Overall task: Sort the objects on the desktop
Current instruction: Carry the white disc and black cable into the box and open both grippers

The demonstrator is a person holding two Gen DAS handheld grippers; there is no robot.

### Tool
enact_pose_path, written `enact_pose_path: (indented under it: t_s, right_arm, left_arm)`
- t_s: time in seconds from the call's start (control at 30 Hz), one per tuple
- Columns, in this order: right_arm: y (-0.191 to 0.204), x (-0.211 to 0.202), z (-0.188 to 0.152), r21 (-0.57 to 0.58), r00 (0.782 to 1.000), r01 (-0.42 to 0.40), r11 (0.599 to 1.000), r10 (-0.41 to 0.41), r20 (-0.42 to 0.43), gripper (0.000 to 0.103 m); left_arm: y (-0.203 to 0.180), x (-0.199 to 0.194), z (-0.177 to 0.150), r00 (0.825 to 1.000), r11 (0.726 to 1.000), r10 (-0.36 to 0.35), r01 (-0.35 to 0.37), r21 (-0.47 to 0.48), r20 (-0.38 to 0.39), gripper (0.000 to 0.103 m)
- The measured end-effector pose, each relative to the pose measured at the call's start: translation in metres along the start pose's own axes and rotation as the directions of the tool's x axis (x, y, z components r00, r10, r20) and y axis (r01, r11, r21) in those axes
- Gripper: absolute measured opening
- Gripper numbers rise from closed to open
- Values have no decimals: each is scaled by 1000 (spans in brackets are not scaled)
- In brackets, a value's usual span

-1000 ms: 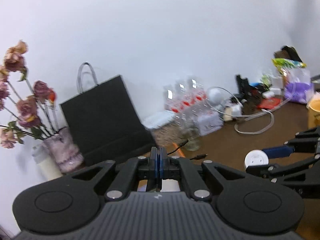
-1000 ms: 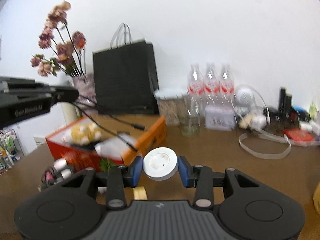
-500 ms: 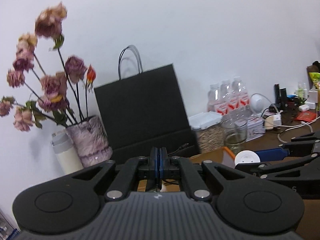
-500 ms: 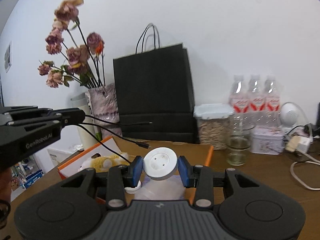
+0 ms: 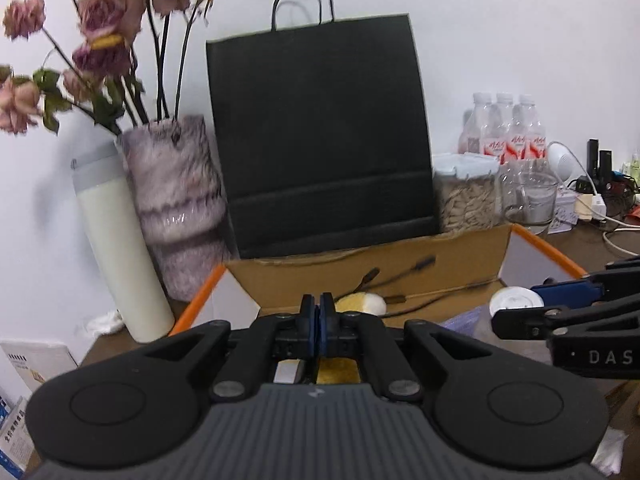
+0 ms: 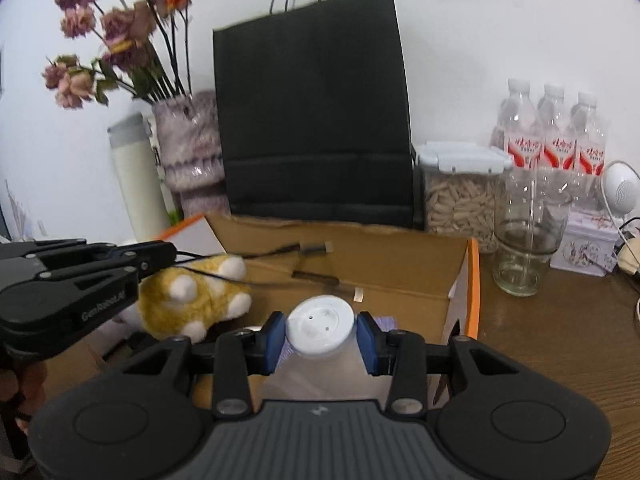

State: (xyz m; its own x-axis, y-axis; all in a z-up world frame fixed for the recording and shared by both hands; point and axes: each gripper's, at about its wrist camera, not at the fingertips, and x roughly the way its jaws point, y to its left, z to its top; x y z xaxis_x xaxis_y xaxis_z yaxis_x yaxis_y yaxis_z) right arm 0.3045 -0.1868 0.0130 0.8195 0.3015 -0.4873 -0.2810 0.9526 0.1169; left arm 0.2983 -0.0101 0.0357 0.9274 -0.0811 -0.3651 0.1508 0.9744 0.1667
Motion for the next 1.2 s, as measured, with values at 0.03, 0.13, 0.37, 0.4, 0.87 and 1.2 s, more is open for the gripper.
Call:
enact_pose_path:
  t_s: [0.03,0.13,0.37,0.4,0.87,1.2]
  right_arm:
    - [0,2,-1,-1,1000,4,1000,-4,-2,38]
    - [-3,4,-1,-4,1000,8,1000,-9,-9,38]
    - [-3,-6,0,5,1000,-21,1000,21,22,82]
    - [-2,-8,1,7,999,-27,1000,27,36,86]
    - [-1,1,9,19,992,-38,999,35,120,103]
    - [-16,3,10,16,993,-30,999,28,113,103]
  left_arm:
    - [0,0,0,1000,1000,-5,5,9,6,4]
    - [1,-2,-1,1000,1000,1,-1,12,7,18]
    - [11,-10,0,997,998,41,-38,-45,62,103]
    - [12,-12,1,995,997,57,-53,-50,81,103]
    - [54,39,-5,995,980,-36,18,-198,-92,103]
    - [49,21,-10,983,972,-100,65,-224,-152,103]
